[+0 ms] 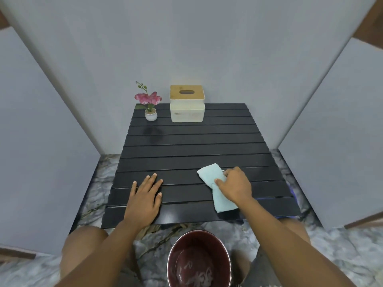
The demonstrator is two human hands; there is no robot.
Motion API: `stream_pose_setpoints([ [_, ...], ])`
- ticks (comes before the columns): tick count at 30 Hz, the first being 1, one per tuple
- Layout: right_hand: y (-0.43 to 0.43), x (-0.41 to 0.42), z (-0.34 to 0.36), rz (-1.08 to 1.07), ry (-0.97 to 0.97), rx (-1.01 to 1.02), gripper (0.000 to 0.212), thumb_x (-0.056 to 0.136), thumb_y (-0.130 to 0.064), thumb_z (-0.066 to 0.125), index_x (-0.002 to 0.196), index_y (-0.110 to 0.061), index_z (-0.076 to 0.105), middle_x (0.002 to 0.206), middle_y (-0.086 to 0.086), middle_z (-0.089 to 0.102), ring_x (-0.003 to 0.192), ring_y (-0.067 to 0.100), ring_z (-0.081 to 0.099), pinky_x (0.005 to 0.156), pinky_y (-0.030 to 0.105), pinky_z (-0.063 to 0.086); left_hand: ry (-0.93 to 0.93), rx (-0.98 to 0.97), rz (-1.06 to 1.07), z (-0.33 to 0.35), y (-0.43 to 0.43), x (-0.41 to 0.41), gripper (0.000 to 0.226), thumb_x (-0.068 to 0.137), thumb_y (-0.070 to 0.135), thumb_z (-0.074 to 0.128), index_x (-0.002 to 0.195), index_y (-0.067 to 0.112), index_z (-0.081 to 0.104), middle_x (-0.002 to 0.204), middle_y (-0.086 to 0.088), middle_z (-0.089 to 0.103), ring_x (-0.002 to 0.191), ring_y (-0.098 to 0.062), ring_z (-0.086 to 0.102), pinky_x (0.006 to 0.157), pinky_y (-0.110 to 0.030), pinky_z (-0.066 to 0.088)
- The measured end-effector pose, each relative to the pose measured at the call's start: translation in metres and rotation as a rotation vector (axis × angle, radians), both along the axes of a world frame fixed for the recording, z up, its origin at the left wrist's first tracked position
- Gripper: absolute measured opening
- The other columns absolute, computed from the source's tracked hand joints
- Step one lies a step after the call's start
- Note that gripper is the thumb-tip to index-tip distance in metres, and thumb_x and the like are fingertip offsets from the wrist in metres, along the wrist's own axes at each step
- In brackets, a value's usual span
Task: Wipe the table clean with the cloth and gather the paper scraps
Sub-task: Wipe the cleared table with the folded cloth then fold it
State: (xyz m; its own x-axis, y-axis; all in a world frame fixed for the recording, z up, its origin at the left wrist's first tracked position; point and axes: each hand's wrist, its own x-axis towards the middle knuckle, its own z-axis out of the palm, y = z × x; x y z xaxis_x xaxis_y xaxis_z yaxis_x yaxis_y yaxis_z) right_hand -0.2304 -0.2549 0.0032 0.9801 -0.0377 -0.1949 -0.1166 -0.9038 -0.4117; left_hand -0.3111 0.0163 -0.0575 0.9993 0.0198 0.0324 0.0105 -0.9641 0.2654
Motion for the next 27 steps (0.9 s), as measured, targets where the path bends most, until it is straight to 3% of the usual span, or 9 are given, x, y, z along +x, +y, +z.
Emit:
stream_pose_setpoints([
  [6,0.012,-0.012,0.006,0.024,-0.164,-0.035,0.026,0.085,-0.026,0.058,0.109,-0.017,0.055,0.108,0.003,0.056,0.097,0.024,0.055,0.077,0.035,0.046,-0.061,-0.157,0.066,0.021,-0.043,0.008,0.045,0.096,0.032,0.042,0.140,0.022,0.043,0.151,-0.003,0.035,0.139,-0.021,0.030,0.117,-0.043,0.011],
  [11,0.014,-0.020,0.001,0.047,-0.222,-0.100,0.035,0.091,-0.028,0.052,0.125,-0.019,0.055,0.110,0.003,0.045,0.098,0.024,0.048,0.078,0.038,0.049,-0.078,-0.333,0.037,0.026,-0.076,0.010,0.041,0.095,0.033,0.044,0.135,0.023,0.048,0.138,0.005,0.048,0.123,-0.019,0.044,0.104,-0.036,0.031],
  [17,0.003,-0.022,-0.007,0.101,-0.292,-0.166,0.026,0.091,-0.029,0.052,0.110,-0.019,0.067,0.105,0.003,0.057,0.098,0.025,0.049,0.083,0.037,0.041,-0.054,-0.360,0.046,0.015,-0.063,0.007,0.038,0.096,0.029,0.047,0.133,0.025,0.050,0.135,0.007,0.049,0.123,-0.016,0.042,0.104,-0.034,0.031],
  [22,0.011,-0.022,0.008,0.143,-0.216,-0.033,0.027,0.094,-0.026,0.046,0.118,-0.017,0.054,0.104,0.007,0.068,0.091,0.028,0.063,0.077,0.037,0.048,-0.053,-0.373,0.004,0.010,-0.058,0.002,0.039,0.094,0.026,0.051,0.133,0.025,0.051,0.134,0.008,0.050,0.123,-0.015,0.042,0.105,-0.034,0.032],
  [27,0.019,-0.018,0.009,0.103,-0.147,-0.040,0.039,0.089,-0.036,0.052,0.124,-0.020,0.055,0.122,0.004,0.056,0.113,0.026,0.050,0.086,0.038,0.045,-0.060,-0.381,0.008,0.009,-0.060,0.002,0.040,0.093,0.026,0.052,0.133,0.024,0.051,0.133,0.007,0.051,0.122,-0.016,0.042,0.105,-0.034,0.033],
])
